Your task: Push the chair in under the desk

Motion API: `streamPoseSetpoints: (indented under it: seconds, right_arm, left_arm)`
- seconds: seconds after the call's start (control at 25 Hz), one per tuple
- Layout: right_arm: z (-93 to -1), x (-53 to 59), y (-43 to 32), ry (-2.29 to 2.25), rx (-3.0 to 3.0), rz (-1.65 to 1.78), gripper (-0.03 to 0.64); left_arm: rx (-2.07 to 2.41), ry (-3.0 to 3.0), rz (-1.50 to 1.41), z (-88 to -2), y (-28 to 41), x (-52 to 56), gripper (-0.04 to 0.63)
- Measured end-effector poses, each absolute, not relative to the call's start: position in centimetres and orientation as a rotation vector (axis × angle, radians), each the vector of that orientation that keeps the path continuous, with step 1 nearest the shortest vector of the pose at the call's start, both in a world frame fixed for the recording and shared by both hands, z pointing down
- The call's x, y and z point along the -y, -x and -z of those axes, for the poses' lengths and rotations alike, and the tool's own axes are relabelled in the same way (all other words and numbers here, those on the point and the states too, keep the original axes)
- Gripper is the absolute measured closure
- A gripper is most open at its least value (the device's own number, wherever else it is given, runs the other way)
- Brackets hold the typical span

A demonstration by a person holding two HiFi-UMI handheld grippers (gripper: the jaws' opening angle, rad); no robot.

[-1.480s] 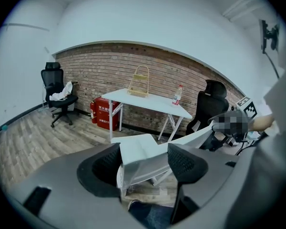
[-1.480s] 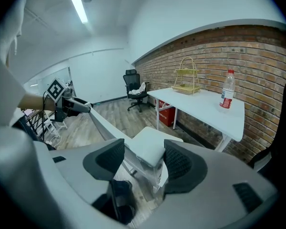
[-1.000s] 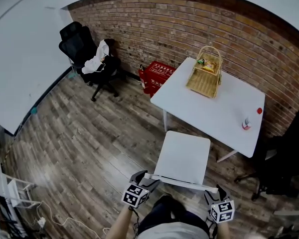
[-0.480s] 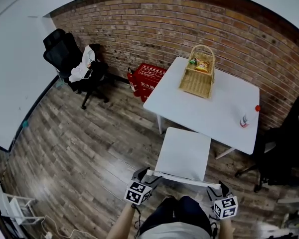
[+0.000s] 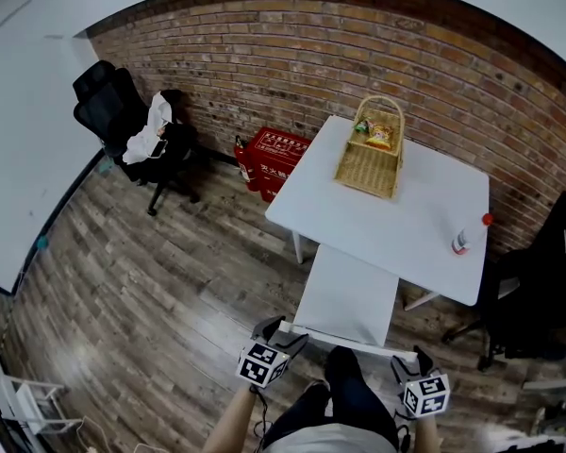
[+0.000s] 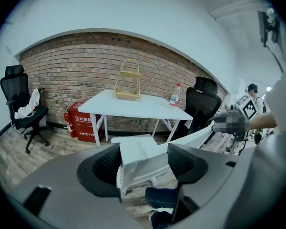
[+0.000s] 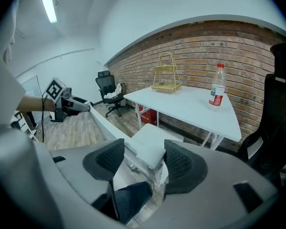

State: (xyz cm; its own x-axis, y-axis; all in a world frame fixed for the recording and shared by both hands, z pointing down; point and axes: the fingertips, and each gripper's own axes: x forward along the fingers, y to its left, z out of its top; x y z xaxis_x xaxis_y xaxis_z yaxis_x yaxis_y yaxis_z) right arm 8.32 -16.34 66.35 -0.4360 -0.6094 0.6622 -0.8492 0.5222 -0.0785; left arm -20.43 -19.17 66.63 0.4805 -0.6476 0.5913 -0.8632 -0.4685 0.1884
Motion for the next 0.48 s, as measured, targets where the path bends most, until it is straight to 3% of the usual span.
streamPoseSetpoints:
  seconds: [0.48]
  right_arm:
    - [-65.5, 22.1, -9.2, -1.205, 2.2, -0.554, 0.35]
  left_arm:
    - [1.228, -2.276, -0.637, -66.6, 19.0, 25.2, 0.284]
